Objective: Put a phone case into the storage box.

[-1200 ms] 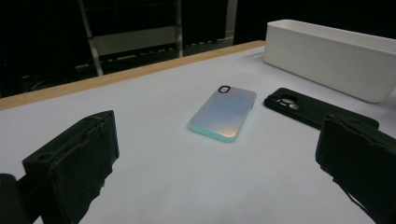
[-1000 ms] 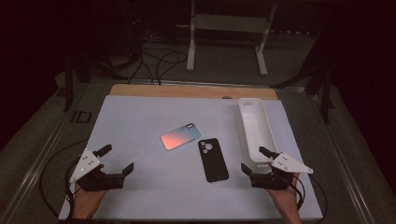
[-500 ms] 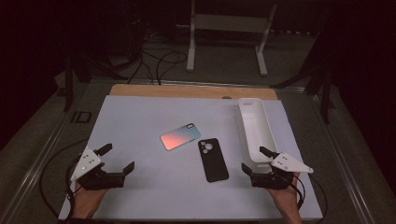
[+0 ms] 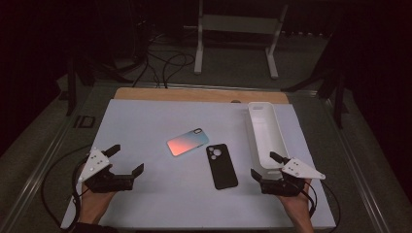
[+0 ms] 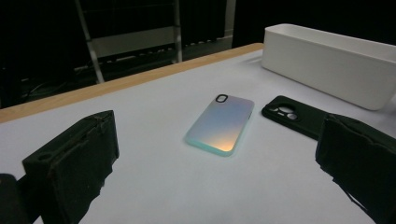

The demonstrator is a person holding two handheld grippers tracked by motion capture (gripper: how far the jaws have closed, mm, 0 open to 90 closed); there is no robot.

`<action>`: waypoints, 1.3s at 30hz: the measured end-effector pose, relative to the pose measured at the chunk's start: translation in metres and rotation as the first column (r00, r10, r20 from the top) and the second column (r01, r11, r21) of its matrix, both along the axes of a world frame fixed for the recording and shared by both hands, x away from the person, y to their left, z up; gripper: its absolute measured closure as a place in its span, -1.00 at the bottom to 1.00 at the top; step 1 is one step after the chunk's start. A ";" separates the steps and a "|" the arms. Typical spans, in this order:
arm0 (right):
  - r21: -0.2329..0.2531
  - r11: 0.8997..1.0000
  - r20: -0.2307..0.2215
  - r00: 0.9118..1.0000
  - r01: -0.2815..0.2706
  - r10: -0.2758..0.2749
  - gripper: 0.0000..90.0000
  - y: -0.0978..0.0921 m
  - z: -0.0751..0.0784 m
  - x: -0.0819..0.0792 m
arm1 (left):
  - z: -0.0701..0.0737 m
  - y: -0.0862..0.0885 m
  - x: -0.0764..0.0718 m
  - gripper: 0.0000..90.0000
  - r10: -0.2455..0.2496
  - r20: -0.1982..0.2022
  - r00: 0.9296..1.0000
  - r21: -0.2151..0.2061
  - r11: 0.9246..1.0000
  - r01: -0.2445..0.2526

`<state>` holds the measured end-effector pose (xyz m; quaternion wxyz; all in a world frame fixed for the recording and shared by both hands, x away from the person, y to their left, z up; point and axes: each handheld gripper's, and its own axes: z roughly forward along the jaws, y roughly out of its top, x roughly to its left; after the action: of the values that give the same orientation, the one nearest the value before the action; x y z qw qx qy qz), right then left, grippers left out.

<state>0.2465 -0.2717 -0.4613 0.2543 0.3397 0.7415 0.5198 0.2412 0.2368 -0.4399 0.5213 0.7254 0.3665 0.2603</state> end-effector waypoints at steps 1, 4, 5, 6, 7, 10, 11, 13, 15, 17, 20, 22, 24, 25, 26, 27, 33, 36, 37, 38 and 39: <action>0.002 1.000 0.000 1.000 0.001 -0.001 -0.80 0.000 0.000 0.000 | 0.001 -0.001 0.001 -1.00 -0.002 0.000 1.000 0.001 1.000 0.002; 0.001 1.000 0.002 1.000 -0.001 0.001 -0.80 0.000 0.000 0.000 | 0.002 -0.004 0.003 -1.00 -0.008 -0.001 1.000 0.002 1.000 0.008; 0.001 1.000 0.002 1.000 -0.003 0.003 -0.80 0.000 0.000 0.001 | 0.003 -0.006 0.005 -1.00 -0.011 -0.006 1.000 0.006 1.000 0.011; 0.001 1.000 -0.001 1.000 -0.001 0.001 -0.80 0.000 0.000 0.001 | 0.003 -0.007 0.005 -1.00 -0.013 -0.008 1.000 0.006 1.000 0.013; -0.002 1.000 0.000 1.000 -0.002 0.002 -0.80 0.001 0.000 0.001 | 0.003 -0.010 0.007 -1.00 -0.017 -0.013 1.000 0.007 1.000 0.017; -0.001 1.000 -0.002 1.000 -0.004 0.004 -0.80 0.001 0.000 0.001 | 0.003 -0.013 0.010 -1.00 -0.020 -0.018 1.000 0.008 1.000 0.020; -0.001 1.000 -0.002 1.000 -0.004 0.004 -0.80 0.001 0.000 0.002 | 0.003 -0.015 0.012 -1.00 -0.024 -0.020 1.000 0.008 1.000 0.024; -0.002 1.000 -0.002 1.000 -0.004 0.004 -0.80 0.001 0.000 0.002 | 0.003 -0.018 0.015 -1.00 -0.028 -0.027 0.999 0.010 1.000 0.028; -0.002 1.000 -0.001 1.000 -0.004 0.004 -0.80 0.001 0.000 0.002 | 0.003 -0.021 0.019 -1.00 -0.034 -0.031 0.999 0.012 0.999 0.034; -0.002 1.000 -0.002 1.000 -0.005 0.005 -0.80 0.001 0.000 0.002 | 0.003 -0.024 0.022 -1.00 -0.036 -0.036 0.999 0.014 0.999 0.037; -0.002 1.000 -0.002 1.000 -0.005 0.005 -0.80 0.001 0.000 0.002 | 0.004 -0.029 0.026 -1.00 -0.045 -0.038 0.998 0.026 0.999 0.046; -0.004 1.000 -0.002 1.000 -0.004 0.004 -0.80 0.001 0.000 0.002 | 0.005 -0.032 0.030 -1.00 -0.051 -0.041 0.998 0.032 0.998 0.052; -0.004 1.000 0.000 1.000 -0.005 0.005 -0.80 0.001 0.000 0.003 | 0.005 -0.036 0.034 -1.00 -0.056 -0.043 0.997 0.039 0.998 0.058; -0.004 1.000 0.000 1.000 -0.005 0.005 -0.80 0.002 0.000 0.003 | 0.006 -0.038 0.036 -1.00 -0.058 -0.045 0.997 0.043 0.997 0.060; -0.004 1.000 0.000 1.000 -0.005 0.005 -0.80 0.002 0.000 0.003 | 0.006 -0.039 0.037 -1.00 -0.059 -0.046 0.997 0.042 0.997 0.061; -0.004 1.000 0.001 1.000 -0.005 0.005 -0.80 0.002 0.000 0.003 | 0.007 -0.041 0.040 -1.00 -0.062 -0.047 0.997 0.043 0.997 0.064; -0.004 1.000 0.002 1.000 -0.005 0.005 -0.80 0.002 0.000 0.003 | 0.006 -0.047 0.050 -1.00 -0.066 -0.062 0.996 0.050 0.996 0.069; -0.005 1.000 -0.001 1.000 -0.008 0.008 -0.80 0.002 0.000 0.003 | 0.006 -0.055 0.058 -1.00 -0.076 -0.068 0.995 0.065 0.995 0.080; -0.003 1.000 -0.001 1.000 -0.008 0.008 -0.80 0.003 0.000 0.003 | 0.006 -0.057 0.060 -1.00 -0.077 -0.070 0.995 0.070 0.994 0.082; -0.002 1.000 0.000 1.000 -0.009 0.009 -0.80 0.003 0.000 0.003 | 0.006 -0.058 0.062 -1.00 -0.081 -0.074 0.994 0.074 0.994 0.086; -0.002 1.000 0.000 1.000 -0.009 0.009 -0.80 0.003 0.000 0.003 | 0.006 -0.058 0.062 -1.00 -0.081 -0.074 0.994 0.074 0.994 0.086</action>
<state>0.2498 -0.2690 -0.4616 0.2524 0.3362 0.7436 0.5199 0.3031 0.1790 -0.4342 0.4901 0.7684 0.3439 0.2260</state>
